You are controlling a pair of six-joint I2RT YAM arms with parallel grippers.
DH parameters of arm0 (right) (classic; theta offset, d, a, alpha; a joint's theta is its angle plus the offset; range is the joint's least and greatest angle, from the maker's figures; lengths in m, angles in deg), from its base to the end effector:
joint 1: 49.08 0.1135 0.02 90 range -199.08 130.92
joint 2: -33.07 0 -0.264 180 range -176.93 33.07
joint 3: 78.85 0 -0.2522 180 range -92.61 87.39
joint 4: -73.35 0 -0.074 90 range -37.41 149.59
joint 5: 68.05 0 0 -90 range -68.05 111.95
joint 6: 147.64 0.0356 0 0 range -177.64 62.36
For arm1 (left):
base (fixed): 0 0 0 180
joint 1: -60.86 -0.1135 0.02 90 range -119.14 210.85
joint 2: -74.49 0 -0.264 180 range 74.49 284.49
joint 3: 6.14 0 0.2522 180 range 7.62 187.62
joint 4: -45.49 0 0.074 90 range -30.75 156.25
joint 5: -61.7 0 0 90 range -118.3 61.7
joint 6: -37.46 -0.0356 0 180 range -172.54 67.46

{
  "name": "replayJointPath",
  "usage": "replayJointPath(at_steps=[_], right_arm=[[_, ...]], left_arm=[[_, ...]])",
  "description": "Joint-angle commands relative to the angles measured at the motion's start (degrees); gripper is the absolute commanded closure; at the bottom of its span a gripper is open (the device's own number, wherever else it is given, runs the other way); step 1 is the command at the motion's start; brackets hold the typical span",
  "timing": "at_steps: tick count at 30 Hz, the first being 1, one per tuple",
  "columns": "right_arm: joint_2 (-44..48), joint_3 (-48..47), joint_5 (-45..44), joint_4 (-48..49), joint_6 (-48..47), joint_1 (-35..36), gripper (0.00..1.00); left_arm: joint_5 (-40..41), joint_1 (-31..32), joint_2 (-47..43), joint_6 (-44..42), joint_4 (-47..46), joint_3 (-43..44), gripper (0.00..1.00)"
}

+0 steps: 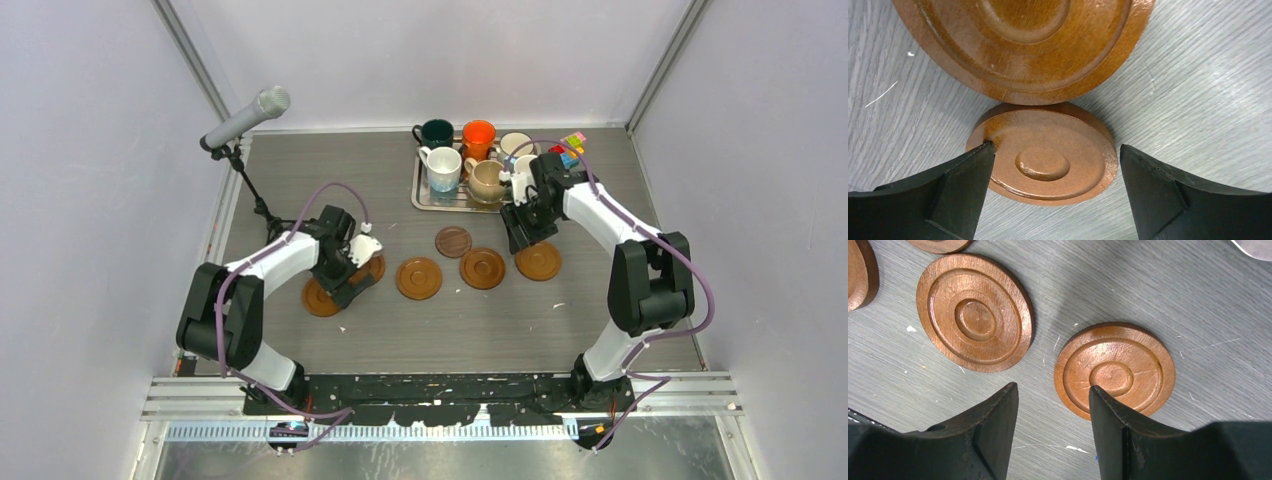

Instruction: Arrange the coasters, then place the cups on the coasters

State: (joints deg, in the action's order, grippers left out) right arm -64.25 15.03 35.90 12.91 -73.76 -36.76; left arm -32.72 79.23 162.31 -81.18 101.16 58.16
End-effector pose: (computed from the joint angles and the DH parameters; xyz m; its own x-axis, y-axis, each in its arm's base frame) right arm 0.3257 0.0799 0.2233 -0.8127 -0.4533 -0.3661 -0.5277 0.8391 0.1324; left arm 0.2475 -0.0851 0.1691 -0.6610 0.7230 -0.2009 0.7346 0.6781 0.0235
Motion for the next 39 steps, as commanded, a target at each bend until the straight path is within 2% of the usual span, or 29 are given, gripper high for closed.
replayJointPath(at_steps=[1, 4, 9, 16, 27, 29, 34, 39], right_arm=[[3.88, 1.16, 0.82, 1.95, 0.57, 0.34, 0.41], [4.35, 2.04, 0.35, 2.49, 0.48, 0.34, 0.41], [5.31, 3.25, 0.02, 3.02, 0.42, 0.30, 0.41], [5.59, 3.70, -0.07, 3.07, 0.62, 0.34, 0.41], [5.93, 4.05, 0.05, 3.25, 0.75, 0.32, 0.41], [6.10, 4.30, -0.07, 3.26, 0.66, 0.34, 0.41], [6.24, 4.34, 0.34, 3.21, 0.65, 0.33, 0.40], [5.62, 3.41, 1.82, 3.26, 0.90, 0.32, 0.39]], left_arm=[[6.64, -0.26, -0.71, 1.31, -5.11, -3.47, 0.00], [9.03, -2.45, 0.05, 0.55, -6.12, -4.30, 0.04], [8.14, -9.94, 0.41, -3.24, -6.61, -3.26, 0.12], [7.32, -13.52, 1.67, -6.31, -6.60, -0.56, 0.15], [7.71, -14.15, 4.40, -6.25, -7.44, 3.95, 0.14], [7.00, -14.13, 4.05, -5.97, -6.11, 4.79, 0.11], [-0.94, -14.06, -0.26, -3.47, 1.47, 8.53, 0.02], [-8.01, -12.98, -2.67, -0.80, 5.98, 13.21, 0.00]])
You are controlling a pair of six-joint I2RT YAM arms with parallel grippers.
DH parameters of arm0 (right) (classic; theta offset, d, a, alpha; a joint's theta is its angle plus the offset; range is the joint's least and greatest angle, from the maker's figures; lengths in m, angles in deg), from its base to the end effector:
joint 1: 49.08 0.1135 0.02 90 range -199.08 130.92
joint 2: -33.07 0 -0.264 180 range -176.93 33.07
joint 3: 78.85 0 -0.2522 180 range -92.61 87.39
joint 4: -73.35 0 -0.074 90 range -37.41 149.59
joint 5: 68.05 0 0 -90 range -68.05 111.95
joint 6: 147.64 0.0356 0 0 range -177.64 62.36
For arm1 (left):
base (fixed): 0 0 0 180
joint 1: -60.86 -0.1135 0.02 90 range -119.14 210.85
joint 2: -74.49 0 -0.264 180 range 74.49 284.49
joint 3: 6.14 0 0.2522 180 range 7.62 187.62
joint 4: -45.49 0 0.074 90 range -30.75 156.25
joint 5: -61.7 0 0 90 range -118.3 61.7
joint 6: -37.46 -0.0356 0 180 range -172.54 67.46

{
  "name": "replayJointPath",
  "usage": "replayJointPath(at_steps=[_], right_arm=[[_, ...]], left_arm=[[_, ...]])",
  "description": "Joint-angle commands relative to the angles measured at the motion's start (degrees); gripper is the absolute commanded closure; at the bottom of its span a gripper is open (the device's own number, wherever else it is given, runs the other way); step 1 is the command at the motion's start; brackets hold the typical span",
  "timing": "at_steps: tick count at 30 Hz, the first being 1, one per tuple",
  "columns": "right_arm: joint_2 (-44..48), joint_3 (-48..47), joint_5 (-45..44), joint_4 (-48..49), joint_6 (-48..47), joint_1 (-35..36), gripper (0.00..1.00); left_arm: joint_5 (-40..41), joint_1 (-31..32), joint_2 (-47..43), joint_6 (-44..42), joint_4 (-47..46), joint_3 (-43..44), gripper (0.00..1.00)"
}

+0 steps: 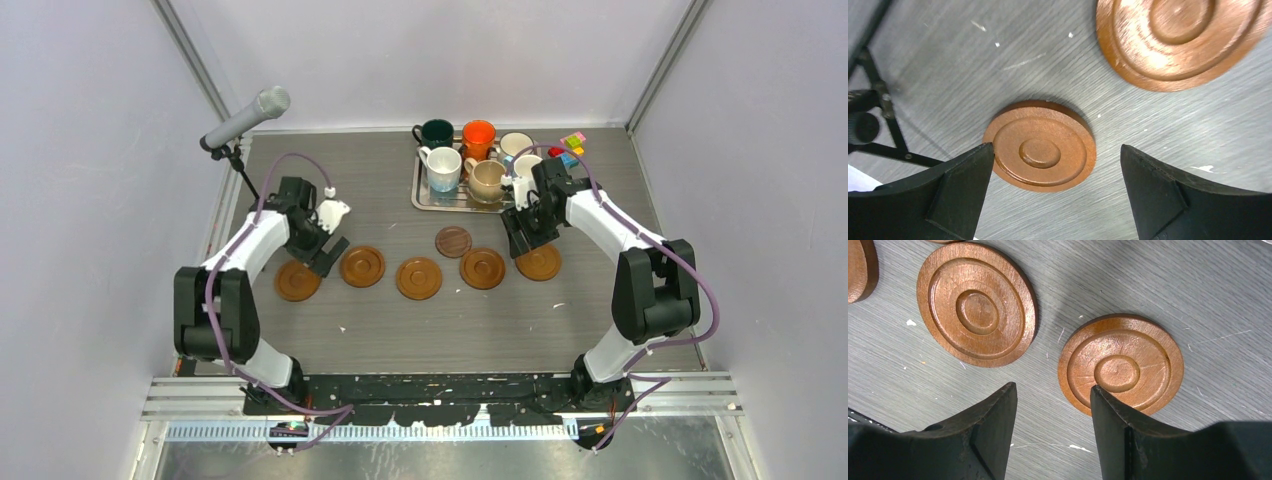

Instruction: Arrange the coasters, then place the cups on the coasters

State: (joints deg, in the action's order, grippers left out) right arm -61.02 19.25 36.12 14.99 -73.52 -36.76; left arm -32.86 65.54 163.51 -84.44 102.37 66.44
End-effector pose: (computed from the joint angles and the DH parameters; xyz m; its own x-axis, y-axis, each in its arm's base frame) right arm 0.3122 0.0771 0.2213 -0.8077 -0.4479 -0.3834 -0.5276 0.8393 0.1309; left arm 0.2876 -0.0264 0.2012 -0.7555 0.5904 -0.2839 0.5929 0.8006 0.0870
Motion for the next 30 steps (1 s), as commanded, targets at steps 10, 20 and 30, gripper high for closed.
replayJointPath(at_steps=[10, 20, 30], right_arm=[[2.05, -1.50, 4.28, 0.02, 0.67, 0.22, 0.37], [-0.69, -5.54, 5.99, -0.87, 1.74, 0.49, 0.37], [-4.77, -7.19, -2.19, 5.77, 6.03, 7.51, 0.37]], left_arm=[[-16.27, 7.60, 9.32, 7.57, 1.60, 15.12, 0.04], [-13.28, 10.94, 15.79, 4.27, -1.00, 13.38, 0.14], [-9.31, 11.04, 11.95, 1.19, -3.55, 4.86, 0.37]])
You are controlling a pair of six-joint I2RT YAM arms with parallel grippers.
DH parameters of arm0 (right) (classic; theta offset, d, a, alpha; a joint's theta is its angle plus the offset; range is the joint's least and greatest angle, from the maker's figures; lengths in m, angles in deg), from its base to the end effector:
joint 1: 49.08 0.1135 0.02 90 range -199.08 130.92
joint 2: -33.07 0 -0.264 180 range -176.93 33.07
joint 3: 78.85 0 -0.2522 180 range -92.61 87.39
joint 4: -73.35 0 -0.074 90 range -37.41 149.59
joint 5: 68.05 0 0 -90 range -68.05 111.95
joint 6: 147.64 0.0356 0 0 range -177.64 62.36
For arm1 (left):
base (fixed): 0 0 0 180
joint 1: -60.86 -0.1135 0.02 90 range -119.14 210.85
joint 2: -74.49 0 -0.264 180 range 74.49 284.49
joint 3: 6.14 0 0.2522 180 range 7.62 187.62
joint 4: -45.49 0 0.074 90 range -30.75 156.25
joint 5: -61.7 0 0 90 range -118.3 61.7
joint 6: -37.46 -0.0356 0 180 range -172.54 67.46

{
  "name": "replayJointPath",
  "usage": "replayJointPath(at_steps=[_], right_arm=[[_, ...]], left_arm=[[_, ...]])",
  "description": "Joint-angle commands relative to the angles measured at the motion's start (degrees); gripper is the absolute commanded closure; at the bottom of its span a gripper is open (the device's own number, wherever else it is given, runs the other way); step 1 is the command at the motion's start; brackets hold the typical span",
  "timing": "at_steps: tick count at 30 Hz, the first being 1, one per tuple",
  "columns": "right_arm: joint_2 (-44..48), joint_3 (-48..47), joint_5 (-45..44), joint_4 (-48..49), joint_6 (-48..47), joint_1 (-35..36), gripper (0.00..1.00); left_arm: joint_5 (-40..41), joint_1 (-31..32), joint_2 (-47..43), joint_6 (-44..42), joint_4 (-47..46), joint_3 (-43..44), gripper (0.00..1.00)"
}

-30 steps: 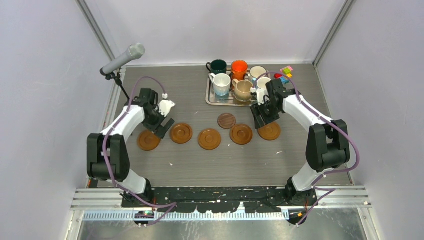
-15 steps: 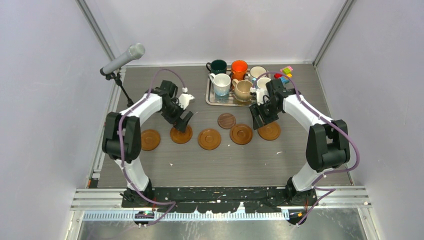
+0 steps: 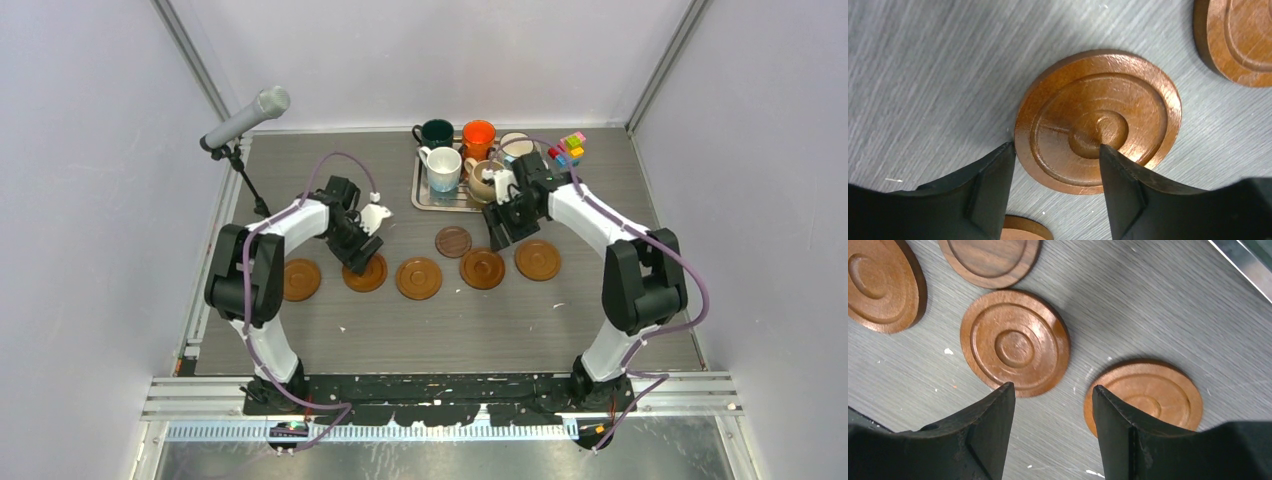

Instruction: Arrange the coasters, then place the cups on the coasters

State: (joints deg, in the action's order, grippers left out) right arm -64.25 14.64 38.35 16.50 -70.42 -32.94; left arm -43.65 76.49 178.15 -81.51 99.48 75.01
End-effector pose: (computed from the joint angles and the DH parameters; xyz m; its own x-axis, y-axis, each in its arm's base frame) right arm 0.3262 0.1049 0.2280 -0.7847 -0.4480 -0.4285 -0.5571 0.8127 0.1706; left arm 0.3255 -0.1008 0.1681 -0.6646 0.6709 -0.3289 0.7329 0.6710 -0.1121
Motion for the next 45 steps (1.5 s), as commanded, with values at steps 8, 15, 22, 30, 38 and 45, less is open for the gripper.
replayJointPath(at_steps=[8, 15, 22, 30, 38, 45], right_arm=[[-6.54, -6.48, -8.71, 6.51, 5.64, 9.32, 0.37], [-9.17, -8.52, -11.62, 8.76, 7.92, 11.65, 0.37], [-12.34, -11.12, -15.40, 10.50, 10.84, 13.00, 0.38], [-17.10, -12.98, -18.91, 11.89, 11.60, 13.89, 0.43], [-20.58, -13.18, -24.43, 12.13, 9.17, 13.47, 0.50], [-18.23, -8.91, -28.67, 14.22, 6.82, 10.70, 0.52]], left_arm=[[2.32, 0.09, -5.39, -2.54, -1.20, -7.01, 0.43], [1.95, 0.10, -7.90, -1.81, -1.33, -7.67, 0.19], [1.78, 0.14, -10.40, 2.43, -1.64, -6.57, 0.04], [1.25, 0.10, -14.97, 5.64, -2.23, -6.42, 0.02], [2.02, 0.10, -17.88, 6.16, -2.06, -7.00, 0.02], [3.07, 0.11, -19.31, 6.07, -2.38, -7.46, 0.02]])
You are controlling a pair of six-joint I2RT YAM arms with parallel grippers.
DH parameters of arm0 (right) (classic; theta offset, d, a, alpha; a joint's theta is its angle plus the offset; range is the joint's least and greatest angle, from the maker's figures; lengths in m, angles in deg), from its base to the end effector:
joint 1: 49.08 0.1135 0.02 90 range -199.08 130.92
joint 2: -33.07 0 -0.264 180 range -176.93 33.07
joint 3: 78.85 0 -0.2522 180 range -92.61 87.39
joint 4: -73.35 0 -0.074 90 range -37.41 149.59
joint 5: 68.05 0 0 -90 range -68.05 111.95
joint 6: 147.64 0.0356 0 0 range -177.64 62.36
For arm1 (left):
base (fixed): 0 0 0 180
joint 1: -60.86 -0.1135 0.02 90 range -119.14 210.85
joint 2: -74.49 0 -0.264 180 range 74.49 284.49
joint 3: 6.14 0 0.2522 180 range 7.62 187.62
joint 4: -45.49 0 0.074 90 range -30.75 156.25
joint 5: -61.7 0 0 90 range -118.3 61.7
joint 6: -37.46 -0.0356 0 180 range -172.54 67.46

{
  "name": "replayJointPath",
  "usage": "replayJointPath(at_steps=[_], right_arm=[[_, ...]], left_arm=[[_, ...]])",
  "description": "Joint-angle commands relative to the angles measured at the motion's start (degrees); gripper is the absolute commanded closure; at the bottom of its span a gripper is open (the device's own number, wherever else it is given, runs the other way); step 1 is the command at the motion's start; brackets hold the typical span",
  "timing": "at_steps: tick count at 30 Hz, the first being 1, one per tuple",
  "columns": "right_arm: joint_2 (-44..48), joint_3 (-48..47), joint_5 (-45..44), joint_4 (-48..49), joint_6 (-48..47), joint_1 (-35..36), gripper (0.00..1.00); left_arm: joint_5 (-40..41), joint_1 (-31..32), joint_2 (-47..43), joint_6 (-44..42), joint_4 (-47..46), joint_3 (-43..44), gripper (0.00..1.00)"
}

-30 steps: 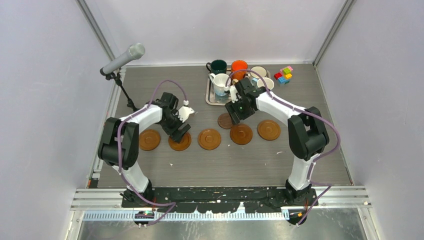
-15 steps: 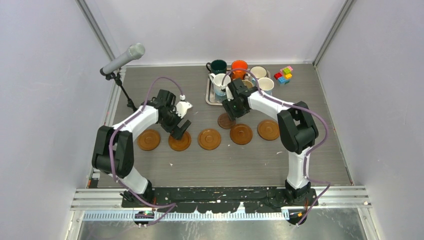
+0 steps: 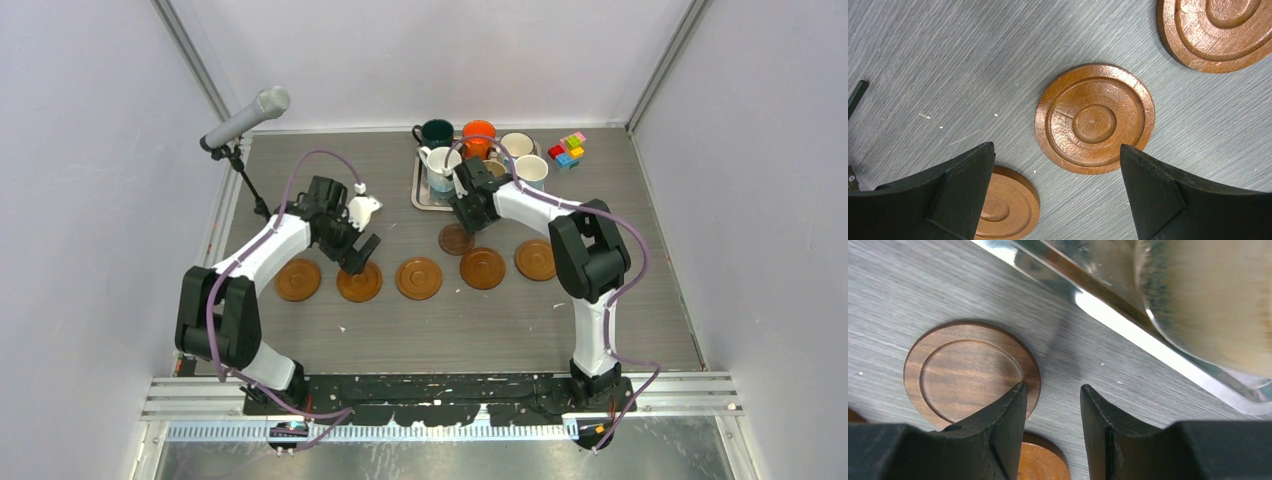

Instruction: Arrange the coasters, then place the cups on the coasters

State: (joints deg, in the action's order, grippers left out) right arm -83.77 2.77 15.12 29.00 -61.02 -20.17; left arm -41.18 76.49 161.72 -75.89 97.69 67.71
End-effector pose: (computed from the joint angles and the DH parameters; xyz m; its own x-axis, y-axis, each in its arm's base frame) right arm 0.3770 0.2034 0.1719 -0.7518 -0.4821 -0.4499 -0.4776 0.8685 -0.1325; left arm 0.2844 -0.0878 0.2199 -0.6658 0.5875 -0.4600 0.6702 0.7419 -0.0225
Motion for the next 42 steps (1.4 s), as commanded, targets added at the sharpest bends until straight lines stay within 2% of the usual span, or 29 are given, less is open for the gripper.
replayJointPath(at_steps=[1, 29, 42], right_arm=[[1.74, 3.65, -5.48, 2.00, -2.86, -2.66, 0.52], [7.74, 13.31, -3.47, 3.34, -12.95, -25.94, 0.54], [10.99, 17.67, 1.58, -3.21, -20.53, -40.95, 0.54]], left_arm=[[0.68, 0.10, -3.06, 0.49, -0.63, -0.21, 0.02], [1.26, 0.09, -5.19, 0.76, 3.40, 2.67, 0.01], [-3.40, 0.12, -5.77, 2.21, 6.63, 2.52, 0.00]])
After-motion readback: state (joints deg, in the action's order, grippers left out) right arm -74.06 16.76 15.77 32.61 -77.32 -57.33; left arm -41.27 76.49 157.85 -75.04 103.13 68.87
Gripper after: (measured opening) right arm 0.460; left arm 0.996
